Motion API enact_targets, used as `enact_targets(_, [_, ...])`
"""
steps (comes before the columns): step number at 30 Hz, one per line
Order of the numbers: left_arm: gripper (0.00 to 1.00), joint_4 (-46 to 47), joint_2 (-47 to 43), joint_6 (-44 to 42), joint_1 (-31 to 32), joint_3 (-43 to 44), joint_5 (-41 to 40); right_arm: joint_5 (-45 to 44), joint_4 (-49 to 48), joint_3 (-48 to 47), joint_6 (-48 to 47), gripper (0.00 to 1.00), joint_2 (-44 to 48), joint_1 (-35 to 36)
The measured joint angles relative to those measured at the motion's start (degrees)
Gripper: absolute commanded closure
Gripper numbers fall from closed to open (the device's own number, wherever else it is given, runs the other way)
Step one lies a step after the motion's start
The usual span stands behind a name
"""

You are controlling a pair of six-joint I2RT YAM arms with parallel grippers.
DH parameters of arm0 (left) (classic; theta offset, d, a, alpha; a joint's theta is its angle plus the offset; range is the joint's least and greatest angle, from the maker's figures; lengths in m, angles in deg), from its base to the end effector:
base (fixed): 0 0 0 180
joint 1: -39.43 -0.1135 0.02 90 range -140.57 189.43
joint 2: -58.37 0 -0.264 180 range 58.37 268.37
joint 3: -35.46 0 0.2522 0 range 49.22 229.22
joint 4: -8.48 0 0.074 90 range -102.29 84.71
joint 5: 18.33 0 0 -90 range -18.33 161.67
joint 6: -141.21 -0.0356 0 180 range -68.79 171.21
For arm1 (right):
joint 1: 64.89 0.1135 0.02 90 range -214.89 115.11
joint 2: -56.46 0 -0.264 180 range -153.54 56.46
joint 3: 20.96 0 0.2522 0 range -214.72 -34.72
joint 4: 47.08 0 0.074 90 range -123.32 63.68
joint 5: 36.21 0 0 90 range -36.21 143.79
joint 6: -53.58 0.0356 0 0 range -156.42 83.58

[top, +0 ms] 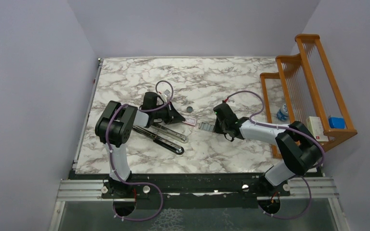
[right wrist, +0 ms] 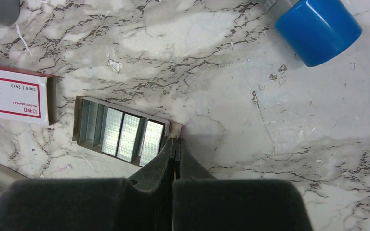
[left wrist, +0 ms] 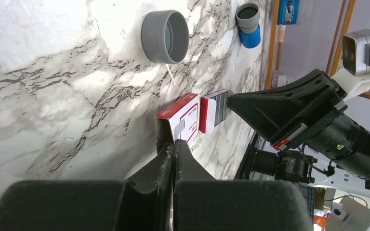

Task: Load the staples into the stapler
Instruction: Open the staple box at the center of the board.

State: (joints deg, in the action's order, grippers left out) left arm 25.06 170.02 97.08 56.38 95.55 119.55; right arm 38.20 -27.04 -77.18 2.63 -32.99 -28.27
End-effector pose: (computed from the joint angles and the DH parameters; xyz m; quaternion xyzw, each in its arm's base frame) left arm 0.3313 -0.1286 0.1052 -0.0209 0.8318 -0.5272 0.1727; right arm 0.2410 0.1672 0.1525 0.0627 0.9392 0.0898 0.3255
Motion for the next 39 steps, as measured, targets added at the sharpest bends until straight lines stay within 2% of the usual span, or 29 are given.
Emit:
enact_targets(3, [0.92,0.0,0.0,0.0,-0.2,0.2,0.2,0.0,0.1,0.0,-0.2,0.99,0.0,0.0])
enact_targets(7, [0.74,0.0,0.0,-0.1,-0.3,0.2,0.3,0.0,0.1,0.0,-0.7,0.85,0.1,0.0])
enact_targets(10, [0.68,0.0,0.0,0.0,-0.3,0.3,0.4,0.2,0.0,0.0,-1.4,0.78,0.4,0.0])
enact_targets(17, [0.58,-0.1,0.0,-0.1,-0.7,1.5,0.6,2.4,0.2,0.6,-2.6,0.76,3.0,0.0])
enact_targets(19, [0.48,-0.2,0.0,-0.2,-0.9,2.1,0.6,3.0,0.2,0.6,-2.7,0.75,3.7,0.0])
enact_targets(24, [0.41,-3.9,-0.7,-2.4,-1.8,3.6,0.2,3.2,0.3,0.6,-3.0,0.75,5.3,0.0])
enact_targets(29, [0.36,-13.8,-2.1,-8.1,-2.0,8.1,-2.9,3.0,0.4,0.4,-4.0,0.75,8.0,0.0])
enact_targets(34, [0.35,-23.9,-4.2,-14.7,-2.3,13.6,-8.0,1.9,0.4,0.3,-6.1,0.74,10.6,0.0])
enact_targets(39, [0.33,-33.7,-8.0,-21.7,-2.3,18.6,-16.4,-0.5,-0.6,0.3,-9.9,0.72,15.5,0.0])
